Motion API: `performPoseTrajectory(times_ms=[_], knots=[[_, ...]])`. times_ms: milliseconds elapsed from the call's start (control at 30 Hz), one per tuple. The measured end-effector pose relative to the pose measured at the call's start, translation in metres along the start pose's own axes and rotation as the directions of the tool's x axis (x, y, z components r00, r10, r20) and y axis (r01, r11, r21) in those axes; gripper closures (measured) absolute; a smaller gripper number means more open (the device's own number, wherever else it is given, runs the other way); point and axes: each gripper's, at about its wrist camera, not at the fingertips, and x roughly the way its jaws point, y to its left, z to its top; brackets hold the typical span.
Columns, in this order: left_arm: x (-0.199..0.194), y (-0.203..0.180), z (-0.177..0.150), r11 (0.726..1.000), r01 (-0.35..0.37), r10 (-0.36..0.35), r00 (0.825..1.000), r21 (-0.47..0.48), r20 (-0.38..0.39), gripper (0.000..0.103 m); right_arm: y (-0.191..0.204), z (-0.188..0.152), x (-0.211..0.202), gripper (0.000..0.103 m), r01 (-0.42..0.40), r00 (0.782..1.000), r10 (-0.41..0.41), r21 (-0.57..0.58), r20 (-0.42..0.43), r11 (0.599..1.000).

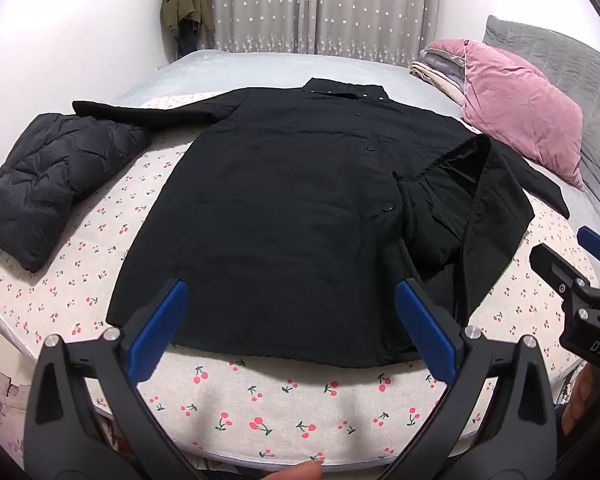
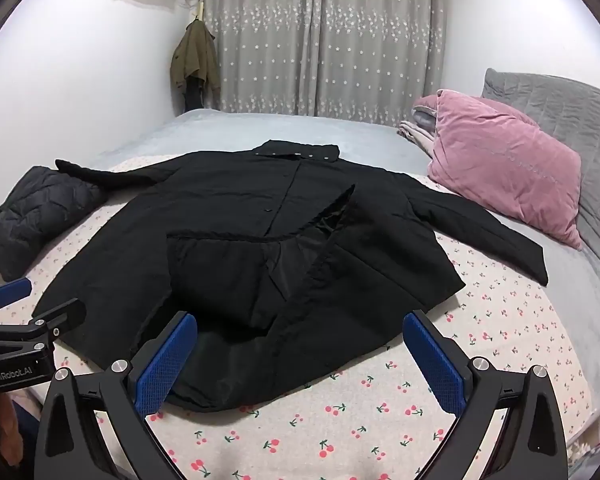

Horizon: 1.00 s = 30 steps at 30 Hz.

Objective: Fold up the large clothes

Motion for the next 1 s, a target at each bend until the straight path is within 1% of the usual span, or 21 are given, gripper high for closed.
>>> performPoseTrajectory(times_ms=[267,300,467,533,700,1000], knots=[[0.004,-0.0043,0.0033,1.0,-0.004,0.004,1.0,0.001,-0.001,0.0,0.0006,0.0012,-0.0031,0.0,0.007,1.0,-0.007,0.007,-0.004,1.0],[-0.0006,0.0023,0.0,1.0,0.0,0.0,1.0,0.0,-0.004,0.0,0.0009,0.0012,-0.003,0.0,0.01,1.0,-0.01,0.007,-0.005,1.0],[-0.002,-0.0026,-0.0018,1.0,-0.001,0.001,1.0,-0.005,0.003,0.0,0.0,0.0012,-0.0045,0.0,0.017,1.0,-0.017,0.01,-0.002,1.0],[0.0004,0.0047,-0.0023,1.0,0.007,-0.007,1.0,-0.01,0.006,0.0,-0.0004,0.0011,-0.0047,0.0,0.02,1.0,-0.02,0.011,-0.003,1.0],[0.0015,0.0045,-0.0033,1.0,0.008,-0.008,1.0,-0.011,0.013,0.0,-0.0011,0.0018,-0.0051,0.0,0.025,1.0,-0.025,0.017,-0.006,1.0],[0.0036,0.0015,-0.0055,1.0,-0.01,0.01,1.0,0.01,-0.006,0.0,-0.0066,0.0009,-0.0048,0.0,0.066,0.998,-0.066,0.025,-0.01,0.997]])
